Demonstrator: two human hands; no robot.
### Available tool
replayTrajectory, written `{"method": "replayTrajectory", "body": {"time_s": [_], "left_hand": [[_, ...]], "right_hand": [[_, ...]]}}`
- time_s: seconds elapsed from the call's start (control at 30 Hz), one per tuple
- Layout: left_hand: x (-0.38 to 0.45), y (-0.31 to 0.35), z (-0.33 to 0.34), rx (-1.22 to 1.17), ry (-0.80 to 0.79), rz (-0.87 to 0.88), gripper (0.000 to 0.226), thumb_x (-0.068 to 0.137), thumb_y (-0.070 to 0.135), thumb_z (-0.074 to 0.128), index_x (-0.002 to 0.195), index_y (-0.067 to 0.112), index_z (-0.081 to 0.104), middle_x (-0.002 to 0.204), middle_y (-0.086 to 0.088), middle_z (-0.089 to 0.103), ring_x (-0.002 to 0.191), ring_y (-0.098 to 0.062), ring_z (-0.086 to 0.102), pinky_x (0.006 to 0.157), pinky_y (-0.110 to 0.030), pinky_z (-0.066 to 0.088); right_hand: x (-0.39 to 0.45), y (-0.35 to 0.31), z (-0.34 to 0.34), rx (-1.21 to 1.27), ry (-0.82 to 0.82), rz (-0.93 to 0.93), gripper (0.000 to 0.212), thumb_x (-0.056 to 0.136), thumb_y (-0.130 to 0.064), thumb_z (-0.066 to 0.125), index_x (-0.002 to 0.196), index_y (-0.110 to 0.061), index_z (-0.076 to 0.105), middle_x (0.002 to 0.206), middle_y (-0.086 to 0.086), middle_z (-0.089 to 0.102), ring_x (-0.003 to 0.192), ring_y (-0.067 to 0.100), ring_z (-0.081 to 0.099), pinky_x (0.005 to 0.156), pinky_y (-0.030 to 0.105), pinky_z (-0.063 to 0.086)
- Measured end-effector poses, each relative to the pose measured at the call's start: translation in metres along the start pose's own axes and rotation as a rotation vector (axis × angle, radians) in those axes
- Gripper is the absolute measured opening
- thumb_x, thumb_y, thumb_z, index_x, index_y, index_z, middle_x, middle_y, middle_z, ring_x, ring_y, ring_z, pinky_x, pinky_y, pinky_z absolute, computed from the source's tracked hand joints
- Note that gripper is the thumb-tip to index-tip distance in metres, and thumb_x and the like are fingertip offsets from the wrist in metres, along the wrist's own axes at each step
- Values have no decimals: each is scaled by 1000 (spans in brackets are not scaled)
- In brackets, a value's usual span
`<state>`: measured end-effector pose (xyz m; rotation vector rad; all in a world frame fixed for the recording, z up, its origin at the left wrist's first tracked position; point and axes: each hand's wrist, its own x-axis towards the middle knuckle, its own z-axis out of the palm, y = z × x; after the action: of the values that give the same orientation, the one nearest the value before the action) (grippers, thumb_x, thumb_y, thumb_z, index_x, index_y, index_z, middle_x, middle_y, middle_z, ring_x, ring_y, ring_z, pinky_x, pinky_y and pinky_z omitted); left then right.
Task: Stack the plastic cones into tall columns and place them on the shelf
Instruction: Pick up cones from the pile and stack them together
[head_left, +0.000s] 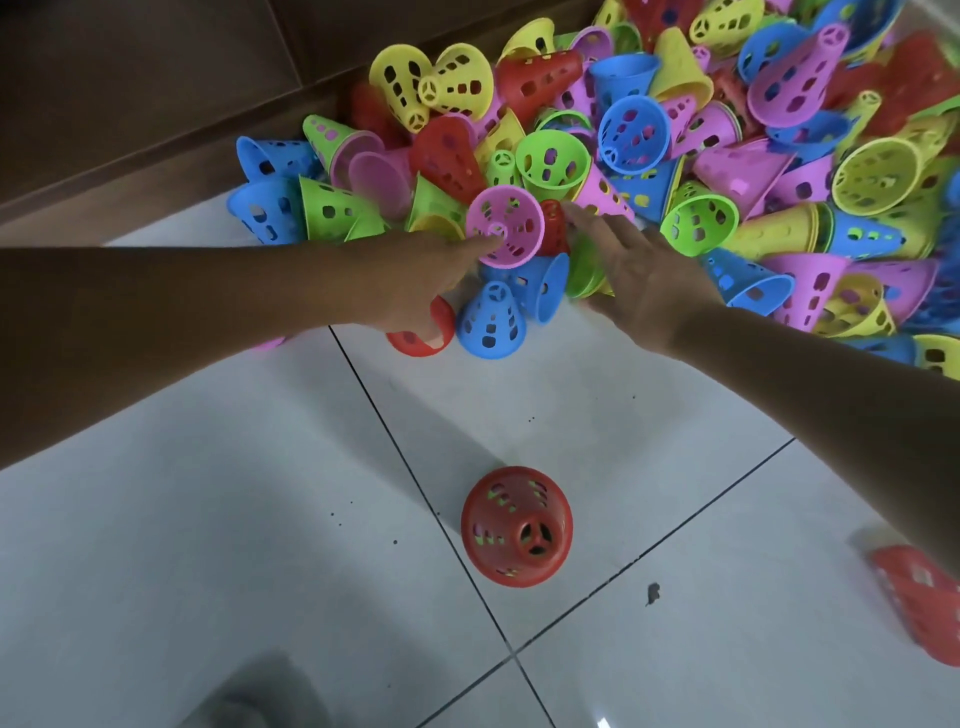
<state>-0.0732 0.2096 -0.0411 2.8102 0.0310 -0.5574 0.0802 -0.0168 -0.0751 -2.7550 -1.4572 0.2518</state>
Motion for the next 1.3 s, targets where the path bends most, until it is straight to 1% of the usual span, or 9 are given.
{"method": "replayTrajectory", "body": {"time_s": [0.17,0.27,0.4,0.53,0.63,0.77,0.83,1.0,1.3], "left_hand": [[8,-2,1,30,26,-34,94,86,25,79,159,23,20,122,-8,59,67,2,37,54,-17,25],[1,-4,4,38,91,-17,78,87,25,78,153,20,37,125,-10,64,89,-21,59,67,-28,38],[-14,-11,9,-97,164,-35,66,85,24,80,146,20,53,134,-10,65,112,-29,64,87,-30,48],[-30,-10,11,-178,226,-65,65,83,24,83,142,21,58,124,-7,71,95,-22,64,78,-25,42],[-47,-4,10,-273,288,-98,62,81,28,84,138,28,61,96,4,72,78,-12,61,71,-25,46],[-74,7,9,-502,366,-104,58,79,28,86,133,31,64,91,8,74,83,-9,71,80,-34,60],[-87,17,7,-575,401,-93,55,79,26,85,131,29,65,94,9,75,82,-6,72,78,-24,59],[-124,39,-2,-632,448,-78,50,79,26,84,126,26,67,93,14,72,80,7,66,68,-2,43],[-182,54,3,-769,472,-53,51,80,27,83,127,35,65,103,21,70,95,10,67,76,-6,52]], "right_hand": [[-4,-6,2,57,0,-21,93,95,-33,66,159,-38,0,153,4,37,120,37,49,85,51,52],[-9,-10,4,59,5,-18,91,94,-35,67,160,-35,4,150,4,40,117,34,49,78,47,52],[-25,-14,9,96,31,28,80,94,-30,67,158,-22,20,149,3,41,120,33,48,74,46,52],[-50,-16,7,192,87,67,72,94,-29,67,154,-20,29,149,1,41,120,32,50,80,48,54],[-74,-21,-3,359,123,124,73,90,-31,72,151,-22,34,147,0,45,122,30,53,92,45,51],[-108,-36,-32,470,149,246,74,79,-49,80,142,-26,48,132,-5,58,107,16,56,91,34,48],[-125,-44,-50,453,148,263,74,75,-53,81,138,-28,53,121,-8,61,99,10,54,87,32,49],[-163,-70,-101,426,-25,201,69,71,-54,83,131,-38,54,107,-20,55,95,8,58,84,30,50],[-179,-134,-165,-62,-384,-82,70,80,-66,67,138,-39,40,127,-16,52,107,15,59,81,31,49]]}}
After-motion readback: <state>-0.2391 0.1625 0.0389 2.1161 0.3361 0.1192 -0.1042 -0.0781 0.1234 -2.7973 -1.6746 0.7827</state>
